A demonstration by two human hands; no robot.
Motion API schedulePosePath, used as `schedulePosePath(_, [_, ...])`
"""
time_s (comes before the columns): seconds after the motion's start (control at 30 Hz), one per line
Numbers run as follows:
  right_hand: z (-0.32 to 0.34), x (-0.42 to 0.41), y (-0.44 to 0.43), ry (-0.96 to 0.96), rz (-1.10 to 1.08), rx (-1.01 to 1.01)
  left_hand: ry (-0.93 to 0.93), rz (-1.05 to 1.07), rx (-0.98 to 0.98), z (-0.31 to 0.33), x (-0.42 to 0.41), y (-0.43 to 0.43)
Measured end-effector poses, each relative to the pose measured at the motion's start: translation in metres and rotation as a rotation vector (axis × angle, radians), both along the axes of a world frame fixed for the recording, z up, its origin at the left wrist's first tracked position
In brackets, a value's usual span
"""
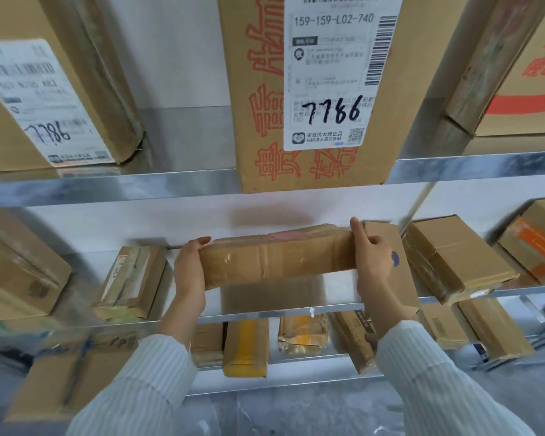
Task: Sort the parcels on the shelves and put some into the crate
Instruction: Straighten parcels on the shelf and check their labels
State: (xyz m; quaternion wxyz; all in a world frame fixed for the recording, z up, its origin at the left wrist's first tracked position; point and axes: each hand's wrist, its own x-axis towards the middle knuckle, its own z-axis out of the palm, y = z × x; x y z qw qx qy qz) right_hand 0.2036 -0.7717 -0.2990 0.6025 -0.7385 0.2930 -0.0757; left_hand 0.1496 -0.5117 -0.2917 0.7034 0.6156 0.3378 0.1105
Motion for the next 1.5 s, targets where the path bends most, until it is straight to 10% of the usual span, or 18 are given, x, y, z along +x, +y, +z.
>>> schedulePosePath(0.83, [-0.093,-0.03,0.015,0.112,0.154,0.086,0.133,-0.049,0.031,-0.097,-0.034,0.0])
schedulePosePath(1.5, [-0.098,0.053,0.022,0.015,0.506,-0.209,0.338,0.445,-0.335,-0.142,-0.012,-0.046])
